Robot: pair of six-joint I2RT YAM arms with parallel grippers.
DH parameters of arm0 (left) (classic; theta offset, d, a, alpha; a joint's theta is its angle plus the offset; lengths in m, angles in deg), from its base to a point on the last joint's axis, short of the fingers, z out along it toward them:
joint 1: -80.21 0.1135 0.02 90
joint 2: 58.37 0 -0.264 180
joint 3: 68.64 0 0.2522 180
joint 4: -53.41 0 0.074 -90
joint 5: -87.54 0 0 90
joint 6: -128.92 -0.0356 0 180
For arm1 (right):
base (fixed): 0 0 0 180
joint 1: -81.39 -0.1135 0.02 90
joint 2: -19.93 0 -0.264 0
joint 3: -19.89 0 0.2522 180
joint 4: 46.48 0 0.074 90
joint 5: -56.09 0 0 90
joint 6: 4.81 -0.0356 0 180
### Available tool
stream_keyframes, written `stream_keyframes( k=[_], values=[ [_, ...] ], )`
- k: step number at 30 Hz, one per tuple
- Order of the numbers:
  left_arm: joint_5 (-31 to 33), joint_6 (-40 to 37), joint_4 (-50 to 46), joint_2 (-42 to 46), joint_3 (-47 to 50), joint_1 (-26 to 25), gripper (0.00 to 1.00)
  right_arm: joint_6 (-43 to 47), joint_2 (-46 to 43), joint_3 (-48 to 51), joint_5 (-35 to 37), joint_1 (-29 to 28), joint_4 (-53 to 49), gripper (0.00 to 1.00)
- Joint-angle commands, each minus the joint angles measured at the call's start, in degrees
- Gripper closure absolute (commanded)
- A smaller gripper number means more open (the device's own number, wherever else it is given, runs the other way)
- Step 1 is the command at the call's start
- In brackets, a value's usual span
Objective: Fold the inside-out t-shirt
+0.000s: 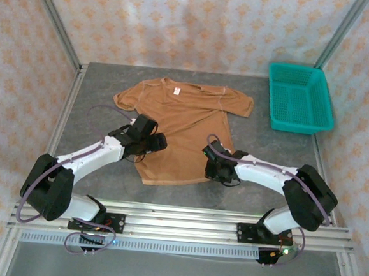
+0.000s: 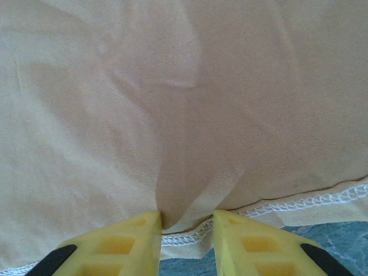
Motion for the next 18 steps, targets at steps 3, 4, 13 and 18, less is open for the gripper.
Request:
stream_keyframes(
  k=[3, 4, 13, 18],
  values=[
    [2.2, 0.6, 1.6, 0.6, 0.8, 0.4, 0.26, -1.4, -2.7, 1.4, 3.1, -1.1, -2.7, 0.69],
    [2.1, 0.6, 1.8, 0.5, 0.9, 0.4, 0.26, -1.5, -2.8, 1.6, 2.9, -1.2, -2.4, 0.69],
    [2.2, 0.8, 1.9, 0.2, 1.3, 0.4, 0.26, -2.2, 1.2, 1.9, 1.0, -1.4, -0.1, 0.80],
    [2.5, -0.6, 1.0, 1.3, 1.0, 0.4, 0.26, -2.4, 0.0, 0.6, 0.6, -1.4, -2.2, 0.96]
  ],
)
